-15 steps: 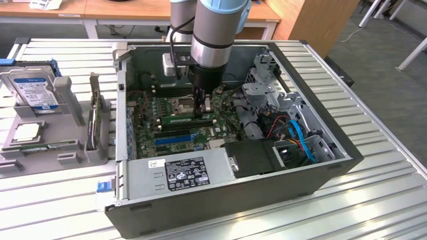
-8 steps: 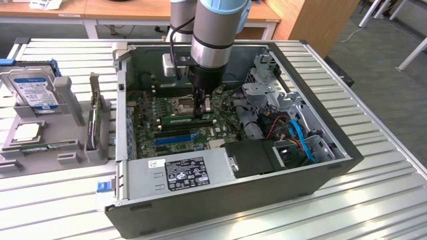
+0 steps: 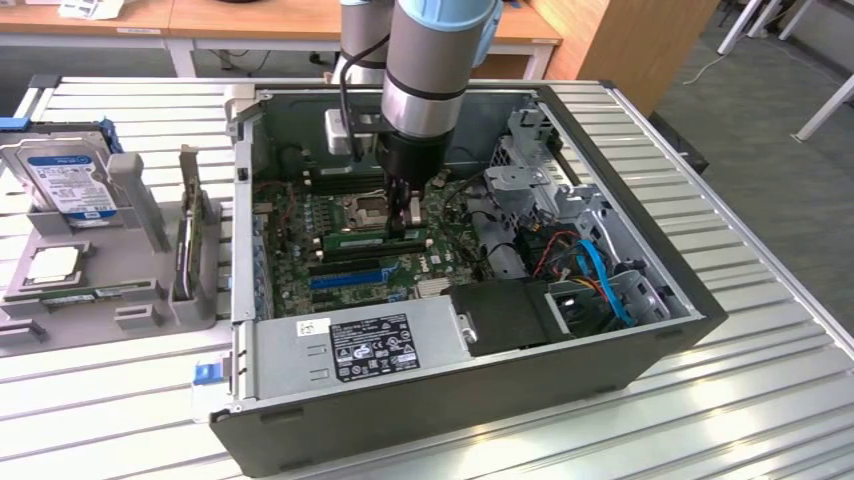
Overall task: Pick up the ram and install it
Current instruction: 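Insert the ram into the slot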
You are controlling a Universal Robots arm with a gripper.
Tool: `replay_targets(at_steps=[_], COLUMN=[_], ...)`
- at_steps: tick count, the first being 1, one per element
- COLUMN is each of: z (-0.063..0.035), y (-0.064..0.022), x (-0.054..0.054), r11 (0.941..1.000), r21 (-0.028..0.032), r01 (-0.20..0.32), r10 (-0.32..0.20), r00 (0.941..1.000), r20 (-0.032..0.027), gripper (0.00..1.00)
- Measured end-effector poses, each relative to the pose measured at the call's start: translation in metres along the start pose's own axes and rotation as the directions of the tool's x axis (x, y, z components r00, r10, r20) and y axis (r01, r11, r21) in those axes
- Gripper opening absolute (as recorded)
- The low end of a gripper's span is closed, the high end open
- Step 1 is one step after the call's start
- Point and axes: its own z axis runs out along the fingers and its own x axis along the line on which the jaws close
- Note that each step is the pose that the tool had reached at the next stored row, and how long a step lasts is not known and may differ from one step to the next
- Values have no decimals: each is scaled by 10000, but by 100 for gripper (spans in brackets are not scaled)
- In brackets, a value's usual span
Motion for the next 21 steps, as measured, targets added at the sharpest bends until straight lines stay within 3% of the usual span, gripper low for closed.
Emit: replay_targets(at_steps=[21], z=[19], y=[-1], x=[0], r11=[10000], r21=[0], r01=[18], r10=[-18], r00=[10000], r20=[10], gripper=[11])
